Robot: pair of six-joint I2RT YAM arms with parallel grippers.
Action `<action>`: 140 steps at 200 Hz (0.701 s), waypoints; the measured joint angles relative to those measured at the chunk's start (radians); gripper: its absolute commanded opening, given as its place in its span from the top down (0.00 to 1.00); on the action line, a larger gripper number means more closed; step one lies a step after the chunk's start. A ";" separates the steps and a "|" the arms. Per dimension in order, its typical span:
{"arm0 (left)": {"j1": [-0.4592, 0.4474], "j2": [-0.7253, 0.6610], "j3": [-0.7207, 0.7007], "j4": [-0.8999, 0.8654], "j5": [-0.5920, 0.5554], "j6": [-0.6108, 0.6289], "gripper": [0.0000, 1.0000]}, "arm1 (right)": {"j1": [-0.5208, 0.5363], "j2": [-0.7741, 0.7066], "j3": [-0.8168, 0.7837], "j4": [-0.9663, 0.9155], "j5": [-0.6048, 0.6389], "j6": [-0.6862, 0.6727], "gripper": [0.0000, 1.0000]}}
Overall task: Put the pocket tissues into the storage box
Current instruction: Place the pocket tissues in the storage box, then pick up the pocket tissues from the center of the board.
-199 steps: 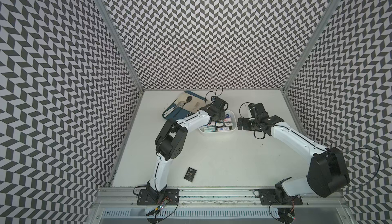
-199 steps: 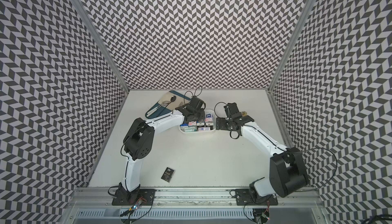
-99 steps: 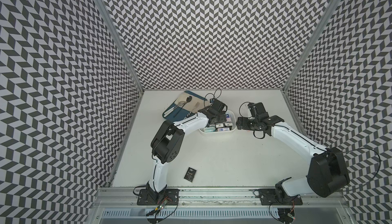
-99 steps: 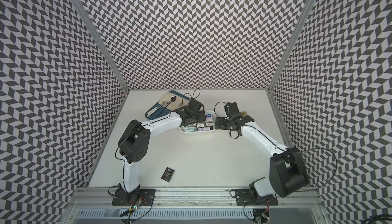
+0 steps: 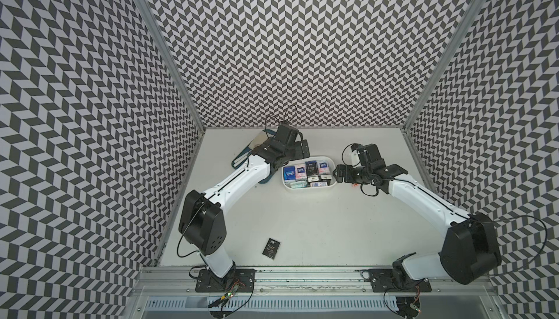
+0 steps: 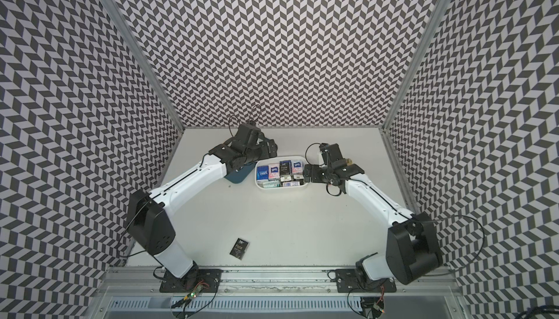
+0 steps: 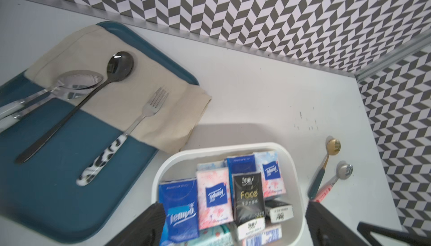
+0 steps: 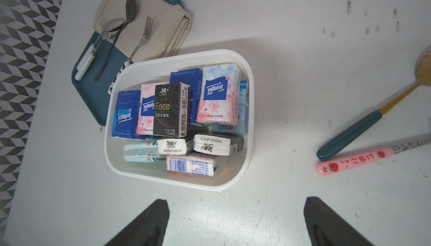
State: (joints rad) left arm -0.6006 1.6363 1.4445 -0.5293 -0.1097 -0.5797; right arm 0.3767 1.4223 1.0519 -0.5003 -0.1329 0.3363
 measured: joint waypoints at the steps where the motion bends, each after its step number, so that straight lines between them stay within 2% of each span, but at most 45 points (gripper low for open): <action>1: 0.000 -0.004 -0.005 -0.002 0.000 0.002 0.00 | 0.000 0.000 0.000 0.000 0.000 0.000 0.04; 48: -0.008 -0.233 -0.328 -0.154 0.106 0.074 0.00 | 0.000 -0.018 -0.005 0.016 -0.013 0.005 0.04; 79: -0.042 -0.349 -0.488 -0.226 0.160 0.093 0.00 | 0.000 -0.019 -0.010 0.016 -0.026 0.012 0.04; 105: -0.126 -0.375 -0.576 -0.254 0.186 0.089 0.00 | 0.000 -0.020 -0.010 0.016 -0.029 0.015 0.03; 140: -0.215 -0.343 -0.644 -0.263 0.212 0.089 0.00 | 0.000 -0.023 -0.010 0.013 -0.028 0.016 0.03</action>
State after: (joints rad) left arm -0.8154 1.2934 0.8005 -0.7925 0.1028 -0.4908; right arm 0.3767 1.3998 1.0420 -0.4870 -0.1608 0.3519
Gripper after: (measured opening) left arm 0.994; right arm 0.973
